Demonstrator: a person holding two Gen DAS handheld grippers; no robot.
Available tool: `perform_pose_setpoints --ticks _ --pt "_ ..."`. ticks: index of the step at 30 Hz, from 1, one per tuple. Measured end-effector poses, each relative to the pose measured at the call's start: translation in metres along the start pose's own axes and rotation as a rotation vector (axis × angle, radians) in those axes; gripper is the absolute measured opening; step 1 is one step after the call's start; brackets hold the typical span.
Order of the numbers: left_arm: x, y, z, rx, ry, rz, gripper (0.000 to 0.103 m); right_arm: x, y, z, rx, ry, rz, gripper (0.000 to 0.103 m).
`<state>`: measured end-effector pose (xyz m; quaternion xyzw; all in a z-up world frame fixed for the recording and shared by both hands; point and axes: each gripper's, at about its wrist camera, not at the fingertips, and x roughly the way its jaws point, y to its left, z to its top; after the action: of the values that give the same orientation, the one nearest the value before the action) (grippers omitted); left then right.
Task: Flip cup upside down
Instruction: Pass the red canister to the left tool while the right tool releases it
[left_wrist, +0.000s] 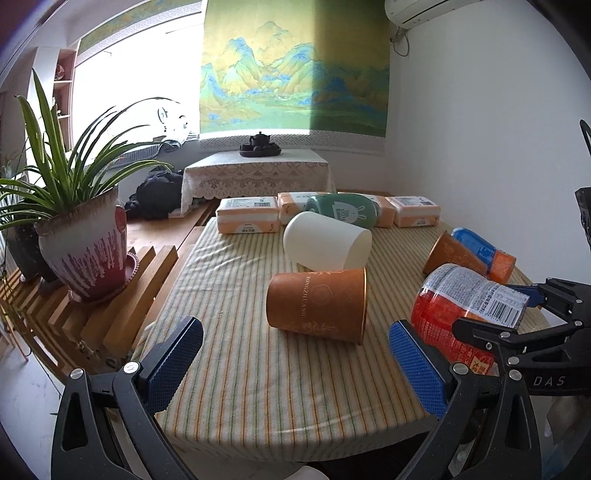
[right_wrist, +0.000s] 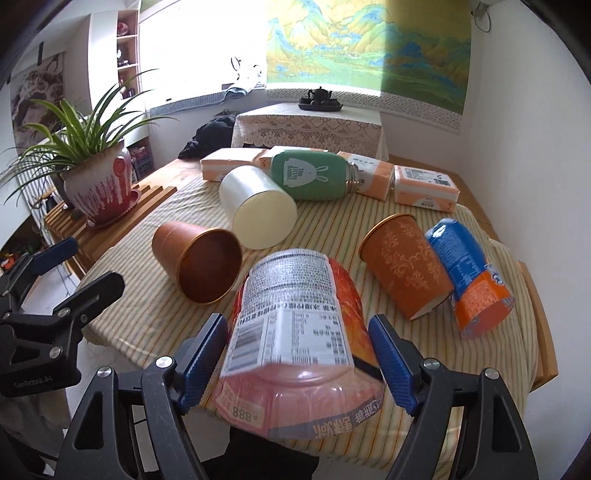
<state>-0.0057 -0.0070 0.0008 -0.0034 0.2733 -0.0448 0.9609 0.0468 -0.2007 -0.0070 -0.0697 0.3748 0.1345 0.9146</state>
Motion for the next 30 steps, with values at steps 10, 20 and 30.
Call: perform_pose_setpoints --ticks 10,20,30 --pt "0.003 -0.008 0.003 0.011 0.053 -0.037 0.102 -0.006 -0.009 -0.011 0.034 0.014 0.06 0.079" --pt "0.014 -0.02 0.009 -0.055 0.184 -0.168 0.102 -0.028 -0.041 -0.022 0.155 -0.004 0.17 0.079" --pt "0.06 -0.059 0.017 -0.28 0.474 -0.38 0.102 -0.063 -0.098 -0.042 0.318 -0.041 0.206 0.079"
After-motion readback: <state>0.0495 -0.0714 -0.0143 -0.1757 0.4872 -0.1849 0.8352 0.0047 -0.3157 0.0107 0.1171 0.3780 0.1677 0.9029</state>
